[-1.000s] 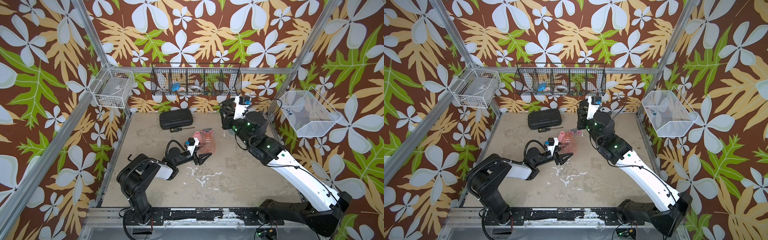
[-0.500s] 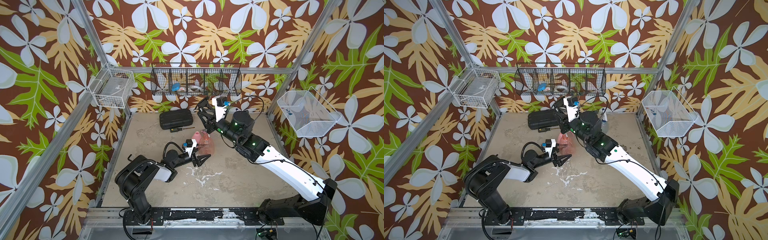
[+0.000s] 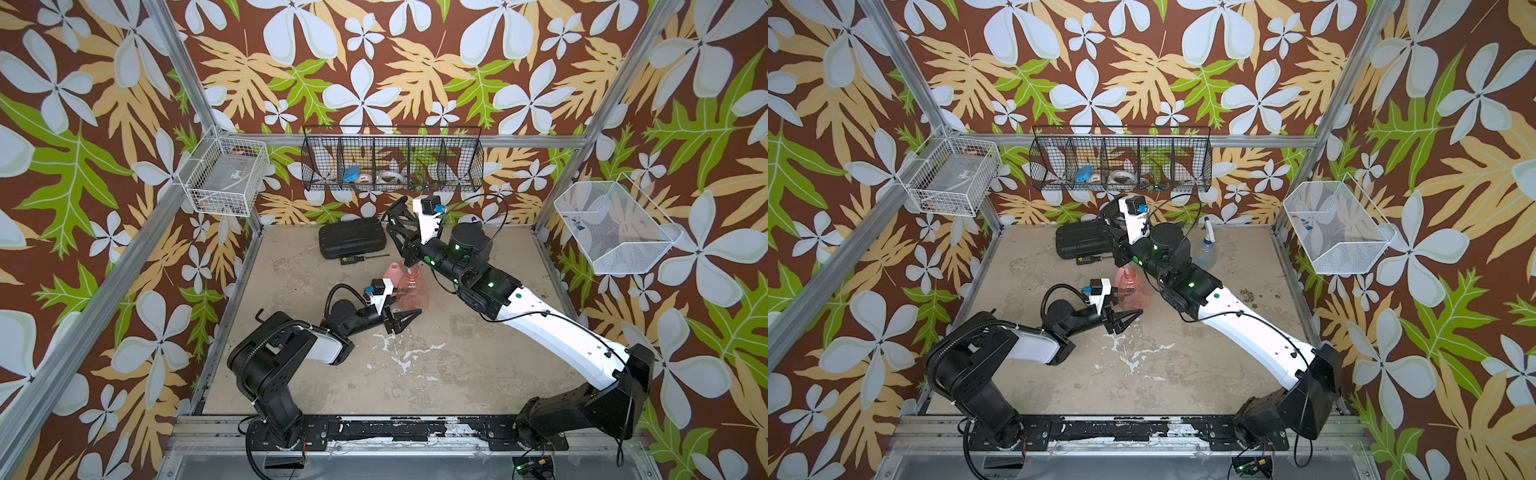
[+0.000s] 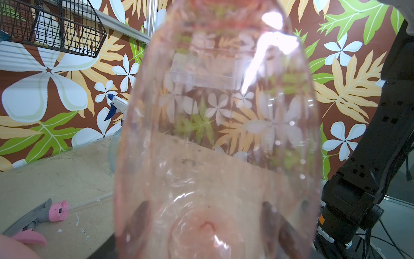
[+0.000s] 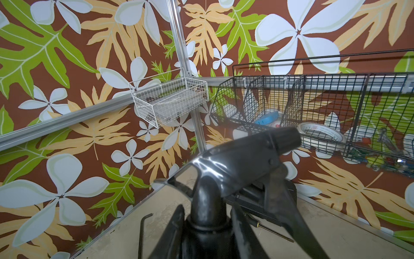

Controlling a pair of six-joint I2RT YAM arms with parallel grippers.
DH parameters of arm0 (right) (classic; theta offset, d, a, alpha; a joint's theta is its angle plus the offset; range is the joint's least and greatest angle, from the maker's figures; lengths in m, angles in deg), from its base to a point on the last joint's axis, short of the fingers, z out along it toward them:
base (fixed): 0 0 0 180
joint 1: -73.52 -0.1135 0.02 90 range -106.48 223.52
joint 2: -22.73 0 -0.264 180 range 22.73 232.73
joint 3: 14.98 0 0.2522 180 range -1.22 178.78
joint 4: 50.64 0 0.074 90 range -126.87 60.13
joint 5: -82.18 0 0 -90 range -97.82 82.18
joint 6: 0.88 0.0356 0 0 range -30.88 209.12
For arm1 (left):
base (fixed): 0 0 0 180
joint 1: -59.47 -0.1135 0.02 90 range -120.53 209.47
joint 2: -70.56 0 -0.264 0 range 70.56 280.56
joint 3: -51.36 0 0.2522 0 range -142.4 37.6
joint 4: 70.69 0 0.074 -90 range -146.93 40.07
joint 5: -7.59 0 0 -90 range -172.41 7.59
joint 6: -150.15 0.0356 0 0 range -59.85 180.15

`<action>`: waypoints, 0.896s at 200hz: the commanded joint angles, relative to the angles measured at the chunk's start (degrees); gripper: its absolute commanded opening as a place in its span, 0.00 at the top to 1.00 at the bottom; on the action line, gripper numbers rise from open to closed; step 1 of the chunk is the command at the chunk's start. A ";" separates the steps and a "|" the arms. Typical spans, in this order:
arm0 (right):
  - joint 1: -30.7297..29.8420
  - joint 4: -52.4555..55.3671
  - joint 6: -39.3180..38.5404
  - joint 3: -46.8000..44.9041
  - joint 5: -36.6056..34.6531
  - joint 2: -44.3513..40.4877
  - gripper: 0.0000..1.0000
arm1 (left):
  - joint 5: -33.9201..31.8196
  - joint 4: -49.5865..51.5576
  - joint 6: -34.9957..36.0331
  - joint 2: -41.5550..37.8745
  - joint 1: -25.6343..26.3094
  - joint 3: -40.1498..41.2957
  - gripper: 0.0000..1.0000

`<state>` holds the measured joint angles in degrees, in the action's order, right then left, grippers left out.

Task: Attach spray nozzles to spray bottles
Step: Insert the spray nozzle into the spray bottle.

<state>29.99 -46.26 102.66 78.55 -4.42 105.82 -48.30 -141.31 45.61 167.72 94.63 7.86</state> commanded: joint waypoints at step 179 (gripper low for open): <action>-0.08 -7.24 -0.41 -16.18 -2.50 -12.04 0.68 | 2.32 12.28 1.65 -4.95 -1.49 -10.76 0.32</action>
<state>29.99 -51.70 102.59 62.72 -5.73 94.78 -45.96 -132.55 44.27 163.46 93.36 -0.58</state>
